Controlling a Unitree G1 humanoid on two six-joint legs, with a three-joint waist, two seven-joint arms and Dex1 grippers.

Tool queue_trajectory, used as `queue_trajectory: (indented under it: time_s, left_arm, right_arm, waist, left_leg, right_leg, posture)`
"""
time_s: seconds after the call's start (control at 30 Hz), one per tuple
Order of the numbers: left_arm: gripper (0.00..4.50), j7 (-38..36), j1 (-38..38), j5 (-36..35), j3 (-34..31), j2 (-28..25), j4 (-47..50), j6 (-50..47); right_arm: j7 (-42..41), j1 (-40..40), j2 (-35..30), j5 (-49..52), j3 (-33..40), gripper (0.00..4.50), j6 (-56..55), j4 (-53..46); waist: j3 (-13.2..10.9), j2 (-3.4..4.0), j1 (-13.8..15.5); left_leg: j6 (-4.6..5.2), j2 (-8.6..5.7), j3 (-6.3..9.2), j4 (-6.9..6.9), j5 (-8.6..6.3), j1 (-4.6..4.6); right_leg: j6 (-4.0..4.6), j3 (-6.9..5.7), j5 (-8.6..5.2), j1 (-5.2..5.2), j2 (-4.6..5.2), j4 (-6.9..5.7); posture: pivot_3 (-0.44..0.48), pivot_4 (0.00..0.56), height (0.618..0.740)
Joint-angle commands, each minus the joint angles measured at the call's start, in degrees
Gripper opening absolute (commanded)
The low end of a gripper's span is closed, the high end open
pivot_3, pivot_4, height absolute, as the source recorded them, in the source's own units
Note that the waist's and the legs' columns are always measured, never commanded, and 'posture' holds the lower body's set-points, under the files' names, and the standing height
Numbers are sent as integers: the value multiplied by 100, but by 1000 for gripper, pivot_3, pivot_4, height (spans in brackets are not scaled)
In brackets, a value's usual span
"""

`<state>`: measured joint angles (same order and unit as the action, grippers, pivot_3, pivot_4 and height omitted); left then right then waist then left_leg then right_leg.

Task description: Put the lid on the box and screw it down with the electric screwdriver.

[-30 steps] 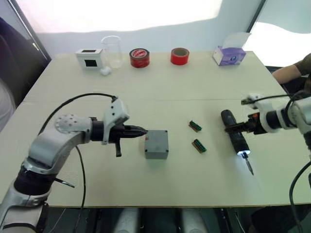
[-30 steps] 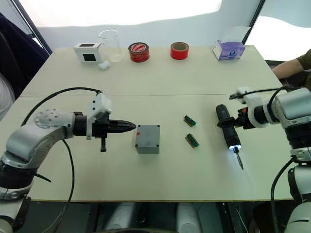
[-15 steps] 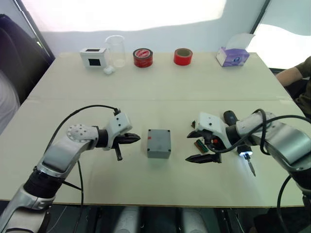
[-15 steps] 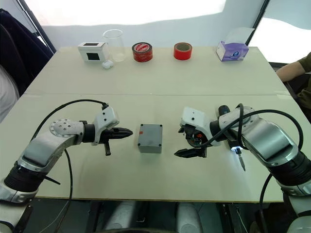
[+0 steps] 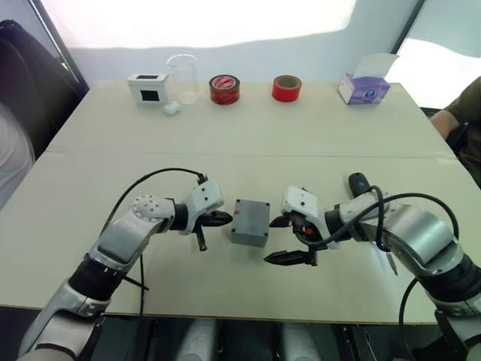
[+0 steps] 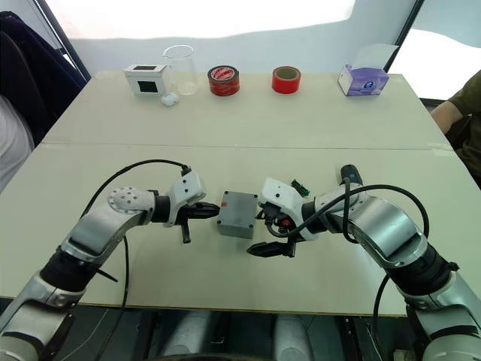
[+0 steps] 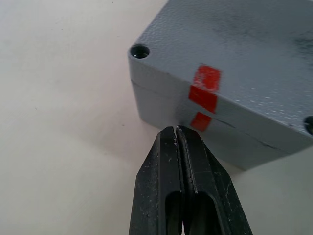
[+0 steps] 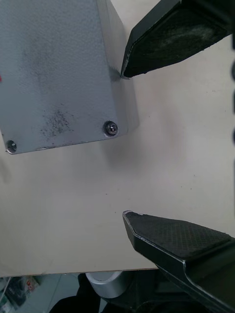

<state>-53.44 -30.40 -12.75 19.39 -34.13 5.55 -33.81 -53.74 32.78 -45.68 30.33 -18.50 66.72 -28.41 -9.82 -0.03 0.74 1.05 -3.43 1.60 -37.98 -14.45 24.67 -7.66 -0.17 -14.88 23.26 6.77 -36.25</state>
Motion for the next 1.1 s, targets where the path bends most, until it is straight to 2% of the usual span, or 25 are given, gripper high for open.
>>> queue_trajectory:
  time_s: [0.03, 0.17, 0.27, 0.4, 0.6, 0.83, 1.1]
  left_arm:
    - [0, -106, -395, 121, 19, 240, -304, 392]
    - [0, -145, -540, 258, -29, 338, -597, 582]
    - [0, -159, -477, 319, -181, 149, -563, 598]
    - [0, -276, 46, 172, -518, -474, 82, 312]
    - [0, -573, 778, -252, -556, -950, 1330, -335]
    - [0, -260, 885, -320, -442, -668, 1648, -665]
    - [0, 198, 405, 57, -369, -39, 758, -220]
  right_arm:
    - [98, 182, 253, 263, 124, 4466, 227, -88]
    - [276, 182, 354, 356, 236, 4466, 450, -112]
    - [286, 149, 95, 442, 543, 4466, 529, -198]
    - [3, 116, -617, 251, 836, 4466, -7, -29]
    - [-98, 340, -508, -405, 283, 4466, -1056, 759]
    - [-455, 411, -298, -673, -94, 4466, -1560, 1001]
    - [-638, 201, -86, -476, -117, 4466, -1350, 599]
  waist:
    - [0, 0, -1]
    - [0, 0, -8]
    - [0, 0, -6]
    - [0, 1, -29]
    - [0, 1, -38]
    - [0, 0, -2]
    - [-1, -1, -4]
  left_leg:
    - [0, 0, 0, 0, 0, 0]
    - [0, 0, 0, -1, 0, 0]
    - [1, 0, -1, -1, 0, 0]
    - [1, 0, -2, 0, 0, 1]
    - [1, 6, -3, 5, 0, 0]
    - [2, 3, -3, 1, -1, 0]
    - [1, 3, -2, -2, 0, 0]
  right_leg:
    - [0, 0, 0, 1, -1, -1]
    - [0, 0, 0, 1, -1, -2]
    - [0, 0, 0, 2, -1, -1]
    - [0, 1, 0, 4, -1, -1]
    - [0, 2, 0, 5, -3, 0]
    - [0, 1, 0, -1, 0, 0]
    - [0, 0, 0, -1, -3, -1]
  posture:
    - [0, 150, 740]
    - [0, 150, 740]
    - [0, 150, 740]
    - [0, 150, 740]
    - [0, 150, 740]
    - [0, 150, 740]
    - [0, 150, 740]
